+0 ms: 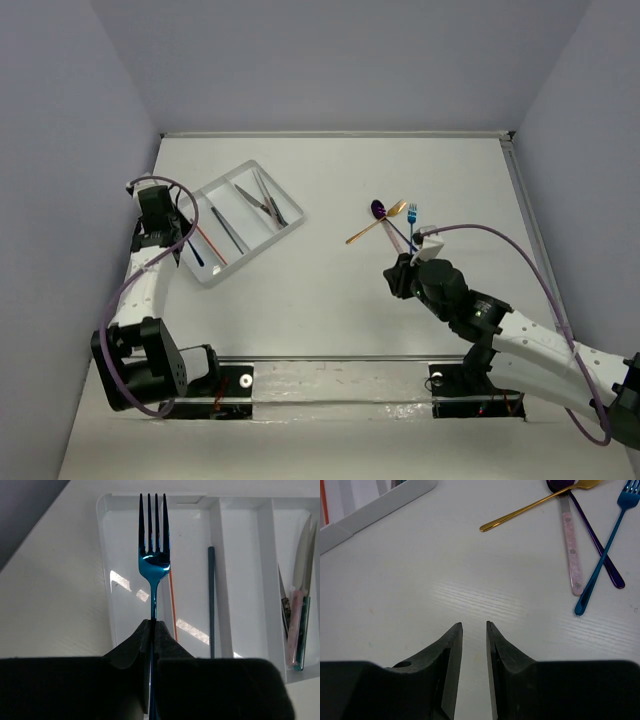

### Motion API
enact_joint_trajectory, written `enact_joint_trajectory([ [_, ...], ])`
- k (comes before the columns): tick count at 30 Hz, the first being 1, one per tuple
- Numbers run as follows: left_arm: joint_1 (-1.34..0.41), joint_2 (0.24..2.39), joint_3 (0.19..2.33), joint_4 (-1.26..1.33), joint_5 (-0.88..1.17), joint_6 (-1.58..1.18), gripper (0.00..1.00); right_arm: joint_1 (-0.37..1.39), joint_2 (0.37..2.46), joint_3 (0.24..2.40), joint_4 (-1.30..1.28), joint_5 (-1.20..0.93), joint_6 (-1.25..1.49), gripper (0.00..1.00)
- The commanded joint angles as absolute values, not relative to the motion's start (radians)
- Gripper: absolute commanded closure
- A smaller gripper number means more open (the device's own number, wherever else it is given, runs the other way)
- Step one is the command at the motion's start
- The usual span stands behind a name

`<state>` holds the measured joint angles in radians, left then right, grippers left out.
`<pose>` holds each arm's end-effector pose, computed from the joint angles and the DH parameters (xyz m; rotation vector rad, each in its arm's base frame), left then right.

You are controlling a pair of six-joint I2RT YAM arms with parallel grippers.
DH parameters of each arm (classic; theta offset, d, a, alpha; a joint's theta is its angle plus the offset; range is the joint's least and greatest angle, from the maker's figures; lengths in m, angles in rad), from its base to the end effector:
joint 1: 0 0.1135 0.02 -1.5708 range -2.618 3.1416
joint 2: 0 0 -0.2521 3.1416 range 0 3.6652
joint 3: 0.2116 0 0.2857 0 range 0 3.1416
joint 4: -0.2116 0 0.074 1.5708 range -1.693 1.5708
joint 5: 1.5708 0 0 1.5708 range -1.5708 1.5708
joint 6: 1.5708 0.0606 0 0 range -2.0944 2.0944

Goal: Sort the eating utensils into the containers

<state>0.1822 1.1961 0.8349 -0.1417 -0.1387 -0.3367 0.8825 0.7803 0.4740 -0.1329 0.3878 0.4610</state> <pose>0.3207 0.0676 0.2409 -0.6123 1.9761 0.0488 0.1721 0.1731 0.2085 -0.1738 1.9999 0.4811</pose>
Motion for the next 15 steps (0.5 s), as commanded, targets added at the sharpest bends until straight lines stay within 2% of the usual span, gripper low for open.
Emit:
enact_joint_trajectory([
  [1,0.215,1.256,0.845,-0.121,-0.103,-0.316,1.0,0.877,0.767,0.468,-0.081,0.38,0.463,0.68],
  [10,0.252,1.387,0.87,-0.074,-0.081,-0.324,1.0,0.877,0.753,0.462,-0.08,0.376,0.463,0.68],
  [13,0.252,1.411,0.879,-0.066,-0.1,-0.331,0.97,0.877,0.761,0.462,-0.078,0.373,0.465,0.68],
  [15,0.252,1.419,0.884,-0.06,-0.106,-0.331,0.91,0.877,0.762,0.463,-0.078,0.374,0.465,0.68],
])
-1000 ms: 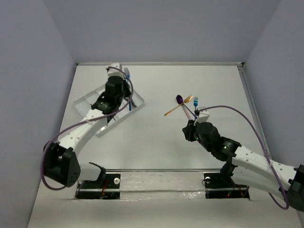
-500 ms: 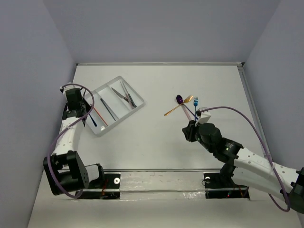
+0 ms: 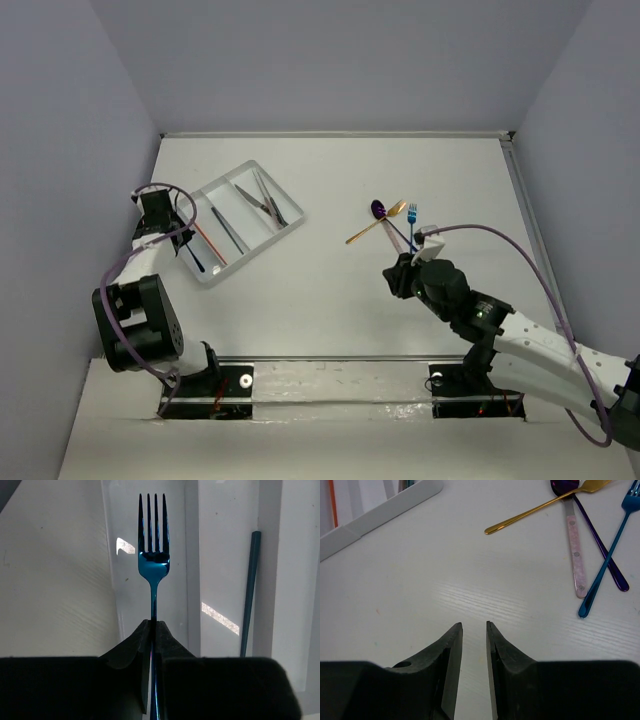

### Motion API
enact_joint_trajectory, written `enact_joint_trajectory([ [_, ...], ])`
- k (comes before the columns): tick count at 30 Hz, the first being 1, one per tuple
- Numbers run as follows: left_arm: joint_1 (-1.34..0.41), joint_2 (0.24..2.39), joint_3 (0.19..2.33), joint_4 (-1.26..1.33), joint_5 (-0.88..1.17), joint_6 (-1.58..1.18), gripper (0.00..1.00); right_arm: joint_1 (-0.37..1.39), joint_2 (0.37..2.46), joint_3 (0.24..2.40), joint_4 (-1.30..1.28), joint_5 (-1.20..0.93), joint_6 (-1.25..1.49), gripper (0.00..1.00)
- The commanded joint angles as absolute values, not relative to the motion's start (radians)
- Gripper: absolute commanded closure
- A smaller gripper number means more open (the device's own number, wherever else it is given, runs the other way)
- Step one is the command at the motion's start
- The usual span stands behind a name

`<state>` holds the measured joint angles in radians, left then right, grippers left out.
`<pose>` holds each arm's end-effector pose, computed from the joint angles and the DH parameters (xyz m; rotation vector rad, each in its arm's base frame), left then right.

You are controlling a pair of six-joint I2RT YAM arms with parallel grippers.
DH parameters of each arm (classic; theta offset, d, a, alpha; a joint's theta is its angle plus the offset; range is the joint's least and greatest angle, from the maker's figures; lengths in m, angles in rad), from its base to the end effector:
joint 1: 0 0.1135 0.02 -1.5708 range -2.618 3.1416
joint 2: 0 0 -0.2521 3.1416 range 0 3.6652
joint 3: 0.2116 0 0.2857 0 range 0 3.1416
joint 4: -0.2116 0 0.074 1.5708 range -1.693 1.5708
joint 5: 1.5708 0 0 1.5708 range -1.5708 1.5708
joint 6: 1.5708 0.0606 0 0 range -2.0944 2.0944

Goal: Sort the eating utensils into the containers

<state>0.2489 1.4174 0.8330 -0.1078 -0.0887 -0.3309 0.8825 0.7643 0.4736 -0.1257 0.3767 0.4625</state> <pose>0.3389 0.0917 0.1728 -0.6911 2.1521 0.0567 0.1710 0.1728 0.2127 -0.1720 1.9838 0.5069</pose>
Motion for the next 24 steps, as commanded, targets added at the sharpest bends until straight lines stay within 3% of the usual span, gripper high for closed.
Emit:
enact_joint_trajectory([
  [1,0.252,1.423,0.885,-0.057,-0.106,-0.331,0.87,0.877,0.762,0.462,-0.078,0.374,0.465,0.68],
  [6,0.252,1.439,0.893,-0.06,-0.117,-0.334,0.77,0.877,0.759,0.462,-0.078,0.376,0.465,0.68],
  [11,0.252,1.43,0.903,-0.052,-0.107,-0.344,0.58,0.877,0.758,0.46,-0.08,0.385,0.466,0.68],
  [15,0.252,1.283,0.882,-0.008,0.01,-0.359,0.5,0.877,0.767,0.462,-0.101,0.448,0.492,0.68],
  [24,-0.001,0.957,0.873,0.006,0.069,-0.322,0.35,0.877,0.868,0.492,-0.175,0.643,0.56,0.65],
])
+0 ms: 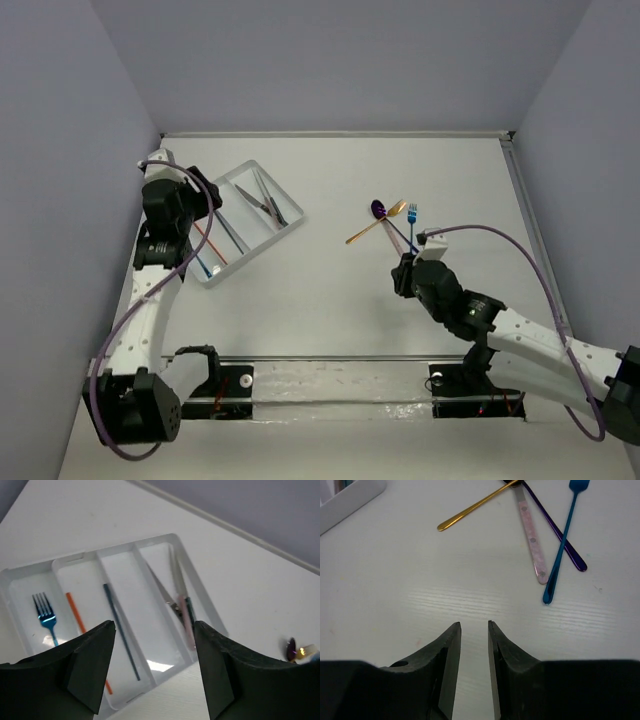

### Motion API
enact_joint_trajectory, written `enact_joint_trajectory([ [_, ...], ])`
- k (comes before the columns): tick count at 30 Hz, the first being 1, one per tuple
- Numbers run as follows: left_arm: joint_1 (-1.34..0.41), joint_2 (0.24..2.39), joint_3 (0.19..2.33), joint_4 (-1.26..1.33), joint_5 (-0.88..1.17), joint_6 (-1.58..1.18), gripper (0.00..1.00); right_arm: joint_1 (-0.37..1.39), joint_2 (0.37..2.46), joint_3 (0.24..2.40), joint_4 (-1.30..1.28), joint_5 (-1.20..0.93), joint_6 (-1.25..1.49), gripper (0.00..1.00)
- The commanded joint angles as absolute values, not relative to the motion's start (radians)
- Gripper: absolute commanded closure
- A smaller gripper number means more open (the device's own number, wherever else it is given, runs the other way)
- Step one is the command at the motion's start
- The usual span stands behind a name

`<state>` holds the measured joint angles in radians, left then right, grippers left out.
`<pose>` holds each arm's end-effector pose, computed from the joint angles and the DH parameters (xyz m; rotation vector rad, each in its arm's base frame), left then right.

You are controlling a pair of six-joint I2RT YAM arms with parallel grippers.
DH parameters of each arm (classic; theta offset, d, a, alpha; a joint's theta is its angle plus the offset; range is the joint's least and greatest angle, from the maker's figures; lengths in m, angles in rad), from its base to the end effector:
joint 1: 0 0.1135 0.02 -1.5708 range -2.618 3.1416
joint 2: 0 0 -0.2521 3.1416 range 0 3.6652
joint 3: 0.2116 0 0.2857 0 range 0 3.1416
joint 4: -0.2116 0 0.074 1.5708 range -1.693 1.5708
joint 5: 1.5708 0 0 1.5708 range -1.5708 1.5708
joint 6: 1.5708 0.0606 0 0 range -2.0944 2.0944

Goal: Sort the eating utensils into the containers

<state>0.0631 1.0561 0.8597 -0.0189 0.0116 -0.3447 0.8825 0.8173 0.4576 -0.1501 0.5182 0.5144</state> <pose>0.3125 0.0190 0.3085 -0.3545 1.7556 -0.2126 0.1760 0.1668 0.1934 -0.0604 2.0250 0.3487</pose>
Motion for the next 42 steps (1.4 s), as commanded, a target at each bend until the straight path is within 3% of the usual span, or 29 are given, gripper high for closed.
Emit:
enact_joint_trajectory([
  [1,-0.012,0.907,0.861,0.008,0.116,-0.324,0.34,0.877,0.883,0.498,-0.181,0.653,0.564,0.65],
  [7,-0.121,0.725,0.769,0.018,0.187,-0.305,0.29,0.827,1.026,0.574,-0.228,0.677,0.606,0.63],
  [13,-0.182,0.594,0.697,0.031,0.212,-0.285,0.24,0.634,1.112,0.595,-0.17,0.5,0.585,0.63],
  [20,-0.23,0.557,0.709,0.022,0.273,-0.284,0.23,0.538,1.308,0.702,-0.193,0.5,0.575,0.63],
  [26,-0.32,0.538,0.732,-0.044,0.181,-0.247,0.24,0.48,1.462,0.793,-0.201,0.509,0.58,0.64],
  [42,-0.422,0.532,0.747,-0.06,0.152,-0.221,0.24,0.456,1.611,0.833,-0.16,0.457,0.618,0.7],
])
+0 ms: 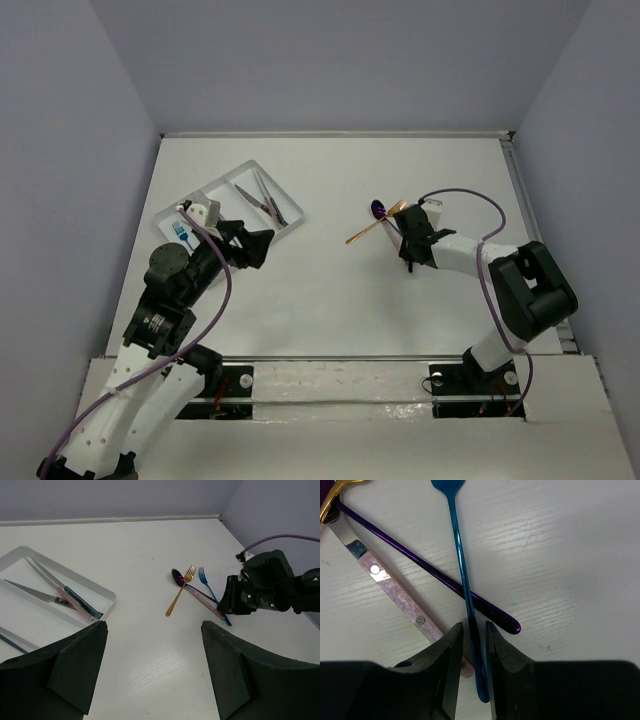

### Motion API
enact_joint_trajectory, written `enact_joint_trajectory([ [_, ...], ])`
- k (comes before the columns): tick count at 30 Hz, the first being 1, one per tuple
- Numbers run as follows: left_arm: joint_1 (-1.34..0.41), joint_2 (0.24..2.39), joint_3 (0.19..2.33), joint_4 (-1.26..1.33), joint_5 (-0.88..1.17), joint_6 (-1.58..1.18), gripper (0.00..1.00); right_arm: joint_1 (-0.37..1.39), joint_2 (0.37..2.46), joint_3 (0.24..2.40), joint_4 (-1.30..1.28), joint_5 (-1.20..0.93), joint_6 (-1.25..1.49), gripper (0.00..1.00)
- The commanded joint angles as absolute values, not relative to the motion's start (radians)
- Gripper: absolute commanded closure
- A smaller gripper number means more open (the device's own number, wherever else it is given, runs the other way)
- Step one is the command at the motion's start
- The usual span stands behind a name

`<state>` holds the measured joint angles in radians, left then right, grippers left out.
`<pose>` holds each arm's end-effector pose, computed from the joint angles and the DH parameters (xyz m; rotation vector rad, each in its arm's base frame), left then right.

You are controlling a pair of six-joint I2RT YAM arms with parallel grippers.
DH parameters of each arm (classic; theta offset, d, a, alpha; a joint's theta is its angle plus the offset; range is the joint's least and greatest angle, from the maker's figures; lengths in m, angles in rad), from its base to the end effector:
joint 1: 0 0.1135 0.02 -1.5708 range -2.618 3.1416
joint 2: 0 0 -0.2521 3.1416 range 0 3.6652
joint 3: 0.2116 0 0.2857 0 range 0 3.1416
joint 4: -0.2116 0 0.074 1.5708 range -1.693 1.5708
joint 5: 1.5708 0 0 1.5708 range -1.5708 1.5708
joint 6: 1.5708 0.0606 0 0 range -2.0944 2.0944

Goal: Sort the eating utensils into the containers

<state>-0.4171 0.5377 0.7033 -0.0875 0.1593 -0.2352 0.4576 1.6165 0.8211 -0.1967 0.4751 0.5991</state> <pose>0.1813 -0.0908 0.3583 0.2690 1.5036 -0.6423 0.3171 0.1253 0.1008 0.3435 2.3909 -0.1422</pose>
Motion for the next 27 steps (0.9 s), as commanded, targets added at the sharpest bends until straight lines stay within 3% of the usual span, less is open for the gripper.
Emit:
enact_joint_trajectory([
  [1,-0.422,0.535,0.746,-0.058,0.156,-0.221,0.24,0.456,1.612,0.831,-0.153,0.454,0.618,0.7],
  [4,-0.422,0.54,0.746,-0.058,0.153,-0.221,0.24,0.456,1.629,0.831,-0.146,0.453,0.615,0.7],
  [10,-0.422,0.552,0.744,-0.058,0.147,-0.219,0.24,0.456,1.661,0.847,-0.144,0.446,0.614,0.94],
  [14,-0.422,0.557,0.744,-0.057,0.152,-0.221,0.24,0.456,1.617,0.851,-0.153,0.452,0.583,1.0],
  [23,-0.413,0.594,0.739,-0.041,0.196,-0.225,0.33,0.456,1.399,0.839,-0.172,0.445,0.416,1.0],
  [27,-0.413,0.617,0.723,0.0,0.282,-0.274,0.38,0.456,1.257,0.767,-0.121,0.312,0.397,1.0],
])
